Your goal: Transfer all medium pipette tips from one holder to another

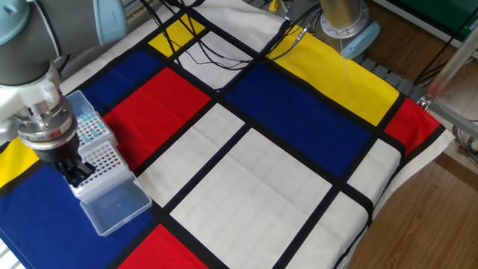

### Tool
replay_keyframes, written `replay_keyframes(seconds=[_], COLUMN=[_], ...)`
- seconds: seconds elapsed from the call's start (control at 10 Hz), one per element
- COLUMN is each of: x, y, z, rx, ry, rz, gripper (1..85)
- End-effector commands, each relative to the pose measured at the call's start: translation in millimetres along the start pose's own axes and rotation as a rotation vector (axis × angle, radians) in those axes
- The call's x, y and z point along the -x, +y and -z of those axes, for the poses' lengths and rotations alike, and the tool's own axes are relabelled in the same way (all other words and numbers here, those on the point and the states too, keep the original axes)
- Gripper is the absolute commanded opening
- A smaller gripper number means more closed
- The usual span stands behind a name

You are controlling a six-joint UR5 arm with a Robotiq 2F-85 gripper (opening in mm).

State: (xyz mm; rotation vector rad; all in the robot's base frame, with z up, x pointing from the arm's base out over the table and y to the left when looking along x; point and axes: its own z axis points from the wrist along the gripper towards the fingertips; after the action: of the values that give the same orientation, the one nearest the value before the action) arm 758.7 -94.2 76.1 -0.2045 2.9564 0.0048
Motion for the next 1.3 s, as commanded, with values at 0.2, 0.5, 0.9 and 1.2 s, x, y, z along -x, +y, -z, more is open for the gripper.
replay_keyframes(seconds=[0.2,0.5,0.9,1.2], x=[0.9,10.0,7.7,-0.6], y=[-2.3,-3.4,-13.0,-36.9], z=[32.7,47.3,62.1,70.5], rx=[-0.023,-0.040,-0.051,-0.053], ry=[0.017,0.007,0.010,0.012], rz=[-0.039,-0.041,-0.027,0.020], gripper=[1.7,1.7,1.7,1.7])
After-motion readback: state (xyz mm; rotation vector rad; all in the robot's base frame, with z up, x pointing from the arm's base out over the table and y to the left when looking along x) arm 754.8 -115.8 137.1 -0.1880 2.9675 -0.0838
